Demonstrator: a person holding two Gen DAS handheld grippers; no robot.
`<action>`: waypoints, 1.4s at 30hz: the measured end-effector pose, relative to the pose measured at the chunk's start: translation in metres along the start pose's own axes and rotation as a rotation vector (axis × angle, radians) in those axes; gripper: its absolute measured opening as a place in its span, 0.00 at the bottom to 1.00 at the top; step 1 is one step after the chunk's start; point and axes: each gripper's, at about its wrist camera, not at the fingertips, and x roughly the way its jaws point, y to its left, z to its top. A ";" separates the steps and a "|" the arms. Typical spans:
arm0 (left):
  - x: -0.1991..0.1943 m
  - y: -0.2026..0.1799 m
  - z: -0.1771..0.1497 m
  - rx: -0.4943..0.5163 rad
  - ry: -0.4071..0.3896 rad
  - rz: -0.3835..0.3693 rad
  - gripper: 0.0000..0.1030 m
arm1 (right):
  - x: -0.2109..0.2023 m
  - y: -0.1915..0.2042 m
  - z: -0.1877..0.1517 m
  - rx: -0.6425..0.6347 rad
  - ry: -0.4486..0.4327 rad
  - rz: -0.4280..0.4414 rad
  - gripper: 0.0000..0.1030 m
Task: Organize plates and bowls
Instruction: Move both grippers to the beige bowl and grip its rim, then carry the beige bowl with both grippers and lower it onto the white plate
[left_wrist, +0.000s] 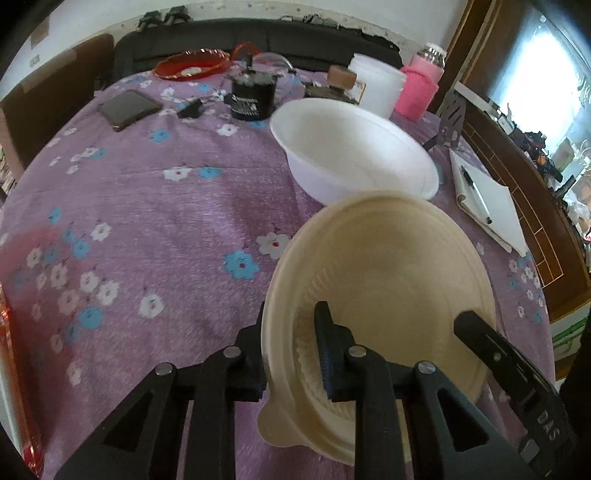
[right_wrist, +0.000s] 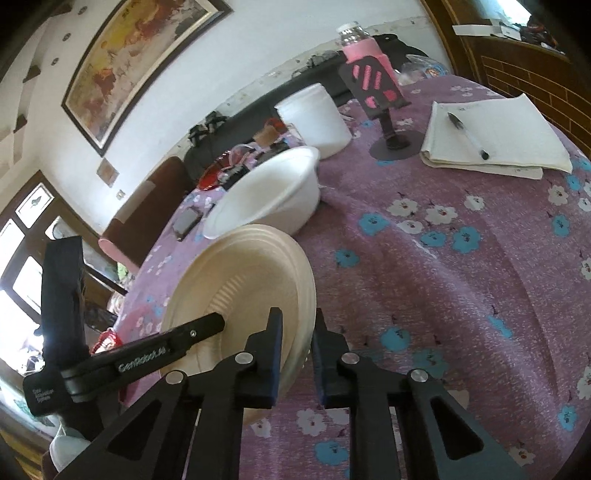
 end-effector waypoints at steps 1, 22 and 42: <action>-0.004 0.002 -0.001 -0.002 -0.008 0.002 0.20 | 0.001 0.002 0.000 -0.008 0.000 0.011 0.14; -0.132 0.117 -0.048 -0.197 -0.190 0.035 0.21 | -0.003 0.138 -0.032 -0.181 0.041 0.179 0.15; -0.180 0.273 -0.105 -0.446 -0.233 0.179 0.21 | 0.081 0.290 -0.104 -0.398 0.224 0.231 0.15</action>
